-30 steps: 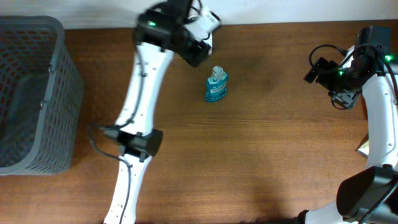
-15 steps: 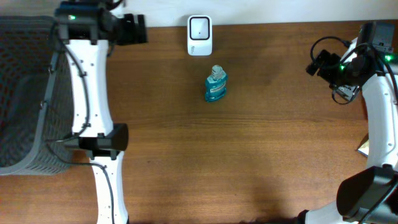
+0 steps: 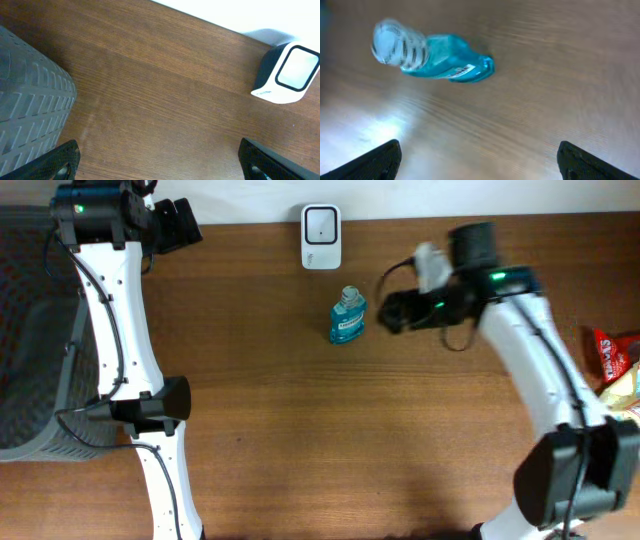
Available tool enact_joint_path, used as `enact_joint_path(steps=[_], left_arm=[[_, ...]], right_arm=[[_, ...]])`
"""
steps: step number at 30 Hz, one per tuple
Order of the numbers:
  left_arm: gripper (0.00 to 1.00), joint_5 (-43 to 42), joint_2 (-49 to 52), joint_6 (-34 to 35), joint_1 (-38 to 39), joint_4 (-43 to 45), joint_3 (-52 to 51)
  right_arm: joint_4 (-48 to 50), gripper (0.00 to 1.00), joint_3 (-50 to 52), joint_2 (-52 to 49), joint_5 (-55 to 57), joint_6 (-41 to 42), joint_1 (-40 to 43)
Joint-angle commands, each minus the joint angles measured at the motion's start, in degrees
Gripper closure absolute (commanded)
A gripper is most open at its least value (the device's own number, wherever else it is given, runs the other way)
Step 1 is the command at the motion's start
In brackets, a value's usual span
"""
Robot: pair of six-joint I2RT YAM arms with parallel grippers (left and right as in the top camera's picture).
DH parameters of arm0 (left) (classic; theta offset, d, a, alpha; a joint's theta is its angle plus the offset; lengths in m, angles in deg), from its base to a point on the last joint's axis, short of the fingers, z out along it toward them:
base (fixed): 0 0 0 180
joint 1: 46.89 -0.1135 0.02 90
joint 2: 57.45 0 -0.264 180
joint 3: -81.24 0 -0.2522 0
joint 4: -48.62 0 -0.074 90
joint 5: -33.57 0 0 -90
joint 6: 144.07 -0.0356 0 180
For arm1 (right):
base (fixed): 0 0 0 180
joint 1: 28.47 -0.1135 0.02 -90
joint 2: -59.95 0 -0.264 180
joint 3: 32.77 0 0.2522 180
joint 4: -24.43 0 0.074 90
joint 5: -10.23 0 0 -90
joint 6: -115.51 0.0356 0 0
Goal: Scan the item barcode
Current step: 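Grasp the bottle cap from above with the right gripper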
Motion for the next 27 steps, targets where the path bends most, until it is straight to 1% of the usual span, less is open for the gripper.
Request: enact_joint_path(steps=[1,3,7,10,14,18,24,27], left_arm=[[0.01,0.8,-0.7,0.8,0.1,-0.1,-0.3],[0.01,0.8,-0.7,0.8,0.1,-0.1,-0.3],[0.01,0.8,-0.7,0.8,0.1,-0.1,-0.3],[0.01,0.8,-0.7,0.8,0.1,-0.1,-0.3],[0.01,0.8,-0.7,0.8,0.2,-0.1,-0.3],[0.01,0.8,-0.7,0.8,0.1,-0.1,-0.3],[0.01,0.8,-0.7,0.8,0.1,-0.1,-0.3],[0.01,0.8,-0.7,0.8,0.1,-0.1,-0.3]], right_arm=[[3.1,0.01,0.8,0.1,12.1,-4.8,-5.7],[4.7,0.01,0.8,0.1,13.6,-4.8,-8.1],[8.2,0.01,1.8,-0.4,12.1,-4.4,-10.9],[14.2,0.01,5.2,-0.6,13.0,-4.4,-13.1],[23.6,0.01,10.4,-0.6,15.3,-3.1,-13.9],[29.4,0.01,12.9,-0.6,16.7,-3.9,-13.9],[32.5,0.01,13.0,-2.6,19.4,-4.5,-13.9],[33.8,0.02,13.0,-4.2,15.2,-4.4,-13.9]])
